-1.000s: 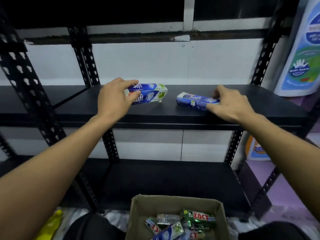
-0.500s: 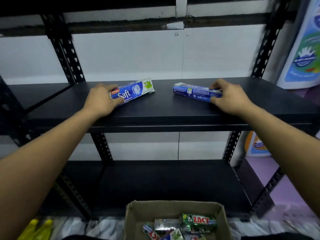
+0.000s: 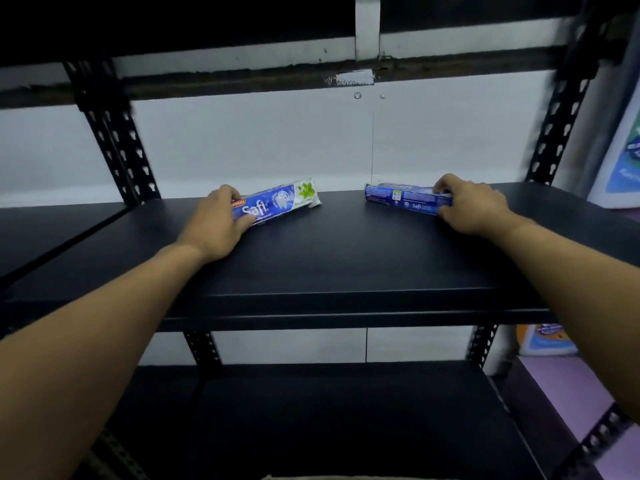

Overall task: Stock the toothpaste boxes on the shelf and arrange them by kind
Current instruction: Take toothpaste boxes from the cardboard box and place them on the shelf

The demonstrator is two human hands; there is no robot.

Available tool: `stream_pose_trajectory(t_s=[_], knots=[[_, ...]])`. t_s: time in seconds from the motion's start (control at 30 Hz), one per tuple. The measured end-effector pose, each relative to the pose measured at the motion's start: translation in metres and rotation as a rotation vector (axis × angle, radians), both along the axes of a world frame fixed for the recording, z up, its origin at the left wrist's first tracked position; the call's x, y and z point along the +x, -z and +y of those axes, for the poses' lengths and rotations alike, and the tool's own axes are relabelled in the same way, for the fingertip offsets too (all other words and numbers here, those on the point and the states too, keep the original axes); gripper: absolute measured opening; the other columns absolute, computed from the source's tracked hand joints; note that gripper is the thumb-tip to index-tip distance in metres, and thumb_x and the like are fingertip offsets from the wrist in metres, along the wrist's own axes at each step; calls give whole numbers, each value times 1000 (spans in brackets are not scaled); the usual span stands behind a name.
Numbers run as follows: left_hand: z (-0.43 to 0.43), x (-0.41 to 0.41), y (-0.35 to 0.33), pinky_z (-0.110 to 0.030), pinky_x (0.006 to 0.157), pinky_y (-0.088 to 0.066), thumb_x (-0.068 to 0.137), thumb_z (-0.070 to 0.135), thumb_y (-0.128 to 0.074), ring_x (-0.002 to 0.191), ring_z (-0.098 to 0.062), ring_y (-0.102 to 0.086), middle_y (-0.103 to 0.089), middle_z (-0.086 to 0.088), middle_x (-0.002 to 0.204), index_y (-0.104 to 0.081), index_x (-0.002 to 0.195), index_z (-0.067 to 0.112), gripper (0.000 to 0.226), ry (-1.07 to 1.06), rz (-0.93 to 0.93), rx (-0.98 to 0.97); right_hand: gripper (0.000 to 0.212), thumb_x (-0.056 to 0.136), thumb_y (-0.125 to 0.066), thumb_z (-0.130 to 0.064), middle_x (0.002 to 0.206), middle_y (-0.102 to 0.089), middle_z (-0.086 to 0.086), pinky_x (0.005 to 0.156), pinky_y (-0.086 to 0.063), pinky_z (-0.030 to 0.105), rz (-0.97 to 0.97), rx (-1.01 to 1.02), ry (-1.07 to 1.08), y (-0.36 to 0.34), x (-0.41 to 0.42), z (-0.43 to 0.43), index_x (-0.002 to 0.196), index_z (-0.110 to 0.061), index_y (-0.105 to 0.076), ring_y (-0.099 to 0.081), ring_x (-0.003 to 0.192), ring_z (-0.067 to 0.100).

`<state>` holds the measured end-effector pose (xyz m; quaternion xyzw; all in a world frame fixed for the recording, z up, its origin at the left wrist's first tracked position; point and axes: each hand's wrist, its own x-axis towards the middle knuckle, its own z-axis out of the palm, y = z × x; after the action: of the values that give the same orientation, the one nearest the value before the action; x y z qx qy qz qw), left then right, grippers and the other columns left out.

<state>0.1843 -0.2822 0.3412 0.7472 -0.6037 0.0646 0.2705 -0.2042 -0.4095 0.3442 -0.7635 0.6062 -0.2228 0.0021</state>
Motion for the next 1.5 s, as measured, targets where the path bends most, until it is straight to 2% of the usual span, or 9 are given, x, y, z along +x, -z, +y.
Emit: stream_pose_trajectory(t_s=[0.1,0.23,0.4,0.53,0.67,0.9,1.03,1.3,1.5], knots=[[-10,10,-2,-47,103,-40,97,49,-51,121,-34,-47,-49,-13,133,-51,131,12,50,-33,-40,30,31,91,-51,-24,122,-62,7,101,-34,45,35,-7,10,0,0,-14,121,-30,-49,-51,112,31],[-21,30,0,-52,95,-48,75,90,-40,110,-25,-56,-61,1,117,-59,121,25,82,-41,-40,75,34,92,-51,-24,123,-64,6,97,-37,42,49,-46,11,2,-3,-24,125,-31,-52,-53,113,33],[-24,26,1,-50,98,-46,83,71,-60,112,-24,-56,-60,-2,123,-57,123,21,65,-50,38,48,38,94,-52,-23,123,-64,8,95,-40,40,42,-44,-5,2,-5,-23,130,-31,-52,-53,116,34],[-17,18,-4,-49,100,-46,76,75,-62,118,-25,-54,-57,-3,129,-56,127,19,76,-62,31,48,46,94,-51,-29,131,-60,7,103,-36,43,158,8,-32,-7,-7,-12,139,-31,-46,-49,122,33],[-1,1,-14,-47,108,-39,82,63,-67,133,-31,-44,-44,-5,146,-48,141,17,77,-97,-49,-7,60,92,-53,-41,147,-47,1,112,-30,49,294,2,-62,-21,-9,9,148,-28,-35,-43,131,32],[58,-68,-29,-42,106,-39,86,65,-55,126,-25,-49,-50,1,142,-50,139,24,67,-22,-262,38,60,92,-56,-46,137,-56,8,102,-43,40,236,-22,-197,-29,10,98,146,-28,-39,-50,126,31],[109,-112,-22,-43,105,-37,86,64,-53,128,-22,-48,-53,4,140,-53,137,23,65,81,-292,-43,63,89,-59,-47,140,-56,2,105,-42,40,30,-34,-297,-21,18,155,146,-29,-40,-49,130,26],[205,-160,24,-39,95,-38,83,65,-45,115,-19,-52,-57,10,126,-58,124,26,59,235,-348,-154,57,88,-61,-41,142,-54,-4,108,-39,44,21,-155,-334,32,11,262,142,-25,-48,-44,133,26],[239,-176,105,-40,100,-36,89,61,-51,121,-19,-49,-55,7,131,-54,132,24,56,298,-316,33,52,88,-61,-39,139,-57,-1,105,-42,45,-8,-57,-367,121,4,298,137,-21,-53,-48,127,28]])
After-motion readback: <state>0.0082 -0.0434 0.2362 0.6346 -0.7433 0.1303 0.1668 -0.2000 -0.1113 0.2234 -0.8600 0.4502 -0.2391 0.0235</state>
